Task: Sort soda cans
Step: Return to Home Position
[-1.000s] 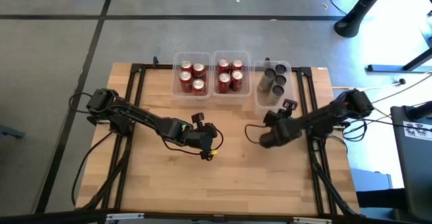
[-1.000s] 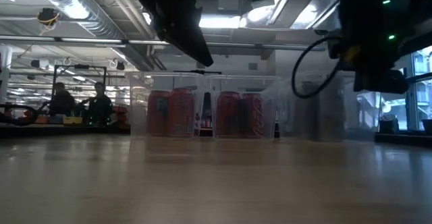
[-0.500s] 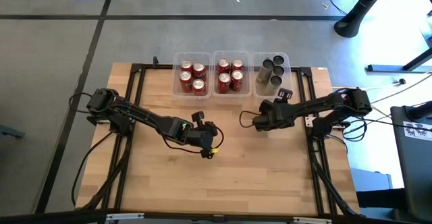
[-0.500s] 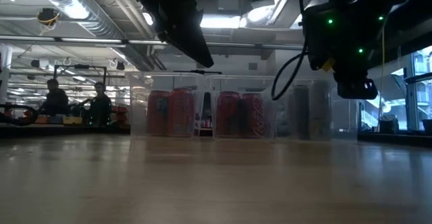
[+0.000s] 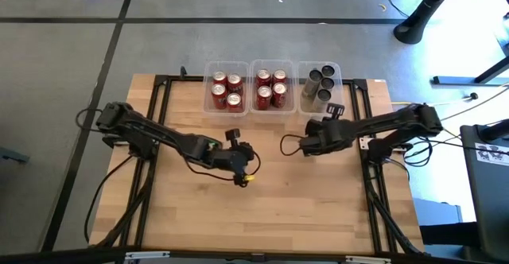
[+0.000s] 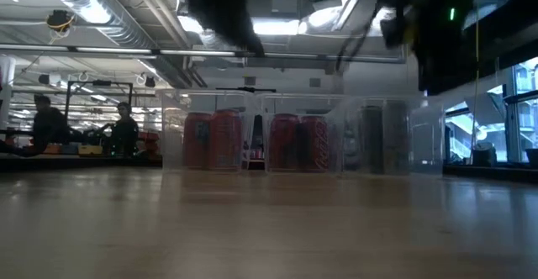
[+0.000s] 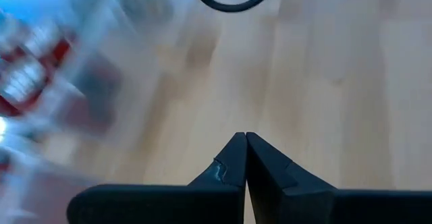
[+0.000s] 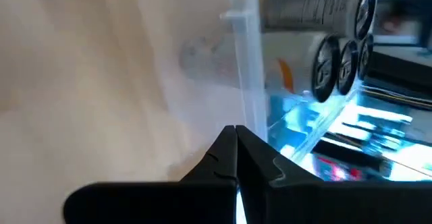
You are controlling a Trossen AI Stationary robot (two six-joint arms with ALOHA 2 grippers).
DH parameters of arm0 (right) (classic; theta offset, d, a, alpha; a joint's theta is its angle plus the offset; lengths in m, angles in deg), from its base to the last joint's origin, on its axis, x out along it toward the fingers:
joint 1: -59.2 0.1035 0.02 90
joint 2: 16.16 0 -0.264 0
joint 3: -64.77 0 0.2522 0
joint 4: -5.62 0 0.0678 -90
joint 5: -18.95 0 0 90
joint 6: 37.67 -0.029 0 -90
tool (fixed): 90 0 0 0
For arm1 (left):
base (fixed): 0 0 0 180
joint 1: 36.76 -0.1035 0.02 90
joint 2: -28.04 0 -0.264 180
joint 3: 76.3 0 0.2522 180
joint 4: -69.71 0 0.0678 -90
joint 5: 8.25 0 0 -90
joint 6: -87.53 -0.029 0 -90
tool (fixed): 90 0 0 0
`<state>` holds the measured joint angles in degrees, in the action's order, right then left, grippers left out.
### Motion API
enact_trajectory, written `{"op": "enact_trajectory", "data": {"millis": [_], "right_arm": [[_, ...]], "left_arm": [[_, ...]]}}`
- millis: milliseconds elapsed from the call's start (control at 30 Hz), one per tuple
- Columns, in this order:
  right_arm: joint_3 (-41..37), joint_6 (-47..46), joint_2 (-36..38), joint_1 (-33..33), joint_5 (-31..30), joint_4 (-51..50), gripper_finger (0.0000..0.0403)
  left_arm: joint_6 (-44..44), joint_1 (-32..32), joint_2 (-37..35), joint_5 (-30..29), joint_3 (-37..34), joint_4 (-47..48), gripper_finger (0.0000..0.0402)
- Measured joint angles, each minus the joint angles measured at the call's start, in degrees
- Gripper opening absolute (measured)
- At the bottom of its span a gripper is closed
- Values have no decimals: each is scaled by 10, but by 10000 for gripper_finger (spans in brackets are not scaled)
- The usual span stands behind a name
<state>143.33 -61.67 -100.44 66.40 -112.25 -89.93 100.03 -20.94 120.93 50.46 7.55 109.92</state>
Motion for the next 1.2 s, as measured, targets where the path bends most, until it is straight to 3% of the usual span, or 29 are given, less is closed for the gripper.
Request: {"op": "enact_trajectory", "data": {"millis": [167, 267, 333, 500, 667, 1200], "right_arm": [[80, 26, 77, 34, 46, -5, 1], [82, 60, 158, 36, 76, 63, 1], [68, 83, 219, 25, 115, 121, 1], [-14, 168, 375, -7, 230, 329, 1], [-121, 187, 499, -43, 322, 472, 1], [-414, 168, 743, -61, 348, 663, 1]], "left_arm": [[-74, -2, -107, -9, -19, -8, 0], [-107, -19, -179, -1, -53, -44, 0], [-132, -37, -222, 35, -86, -84, 0], [-164, -93, -313, 159, -178, -200, 0], [-161, -135, -384, 179, -277, -302, 0], [-123, -162, -500, 184, -527, -534, 0]]}}
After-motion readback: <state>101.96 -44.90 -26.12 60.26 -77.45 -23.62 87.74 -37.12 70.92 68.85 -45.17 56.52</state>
